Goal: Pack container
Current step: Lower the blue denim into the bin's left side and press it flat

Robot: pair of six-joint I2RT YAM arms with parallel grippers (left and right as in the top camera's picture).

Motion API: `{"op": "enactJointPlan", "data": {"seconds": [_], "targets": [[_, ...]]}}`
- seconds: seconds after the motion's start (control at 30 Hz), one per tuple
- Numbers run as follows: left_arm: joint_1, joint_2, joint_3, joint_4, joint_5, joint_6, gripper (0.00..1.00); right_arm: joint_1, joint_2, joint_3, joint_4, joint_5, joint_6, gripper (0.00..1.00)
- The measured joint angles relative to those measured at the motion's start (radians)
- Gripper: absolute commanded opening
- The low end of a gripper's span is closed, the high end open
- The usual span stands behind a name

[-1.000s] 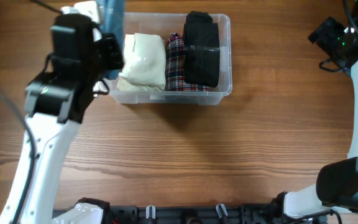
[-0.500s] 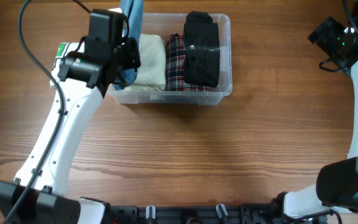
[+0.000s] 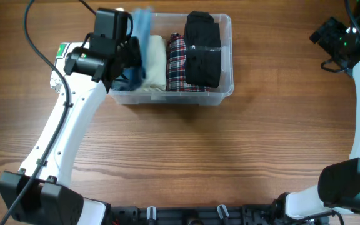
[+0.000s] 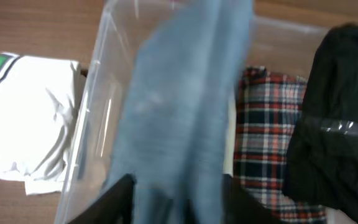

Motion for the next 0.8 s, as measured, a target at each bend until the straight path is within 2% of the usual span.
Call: {"op": "enactJointPlan", "data": {"seconds": [0.07, 0.13, 0.23, 0.27, 0.3, 0.33, 0.53, 0.8], "targets": [[0.001, 0.0, 0.005, 0.002, -0.006, -0.004, 0.58, 0.0, 0.0, 0.0, 0.0, 0.0, 0.0, 1.0], [0.001, 0.0, 0.006, 0.002, -0.006, -0.002, 0.55, 0.0, 0.0, 0.0, 0.0, 0.0, 0.0, 1.0], [0.001, 0.0, 0.006, 0.002, -0.006, -0.005, 0.32, 0.0, 0.0, 0.0, 0.0, 0.0, 0.0, 1.0], [0.001, 0.0, 0.006, 0.002, -0.006, 0.0, 0.22, 0.0, 0.0, 0.0, 0.0, 0.0, 0.0, 1.0], [0.001, 0.0, 0.006, 0.006, -0.006, -0.004, 0.07, 0.0, 0.0, 0.0, 0.0, 0.0, 0.0, 1.0], [0.001, 0.0, 0.006, 0.007, -0.002, -0.009, 0.04, 0.0, 0.0, 0.0, 0.0, 0.0, 0.0, 1.0], [-0.022, 0.009, 0.011, -0.028, 0.158, -0.002, 0.04, 0.0, 0.0, 0.0, 0.0, 0.0, 0.0, 1.0], [-0.158, 0.218, 0.015, -0.109, 0.212, 0.031, 0.04, 0.0, 0.0, 0.0, 0.0, 0.0, 0.0, 1.0]]}}
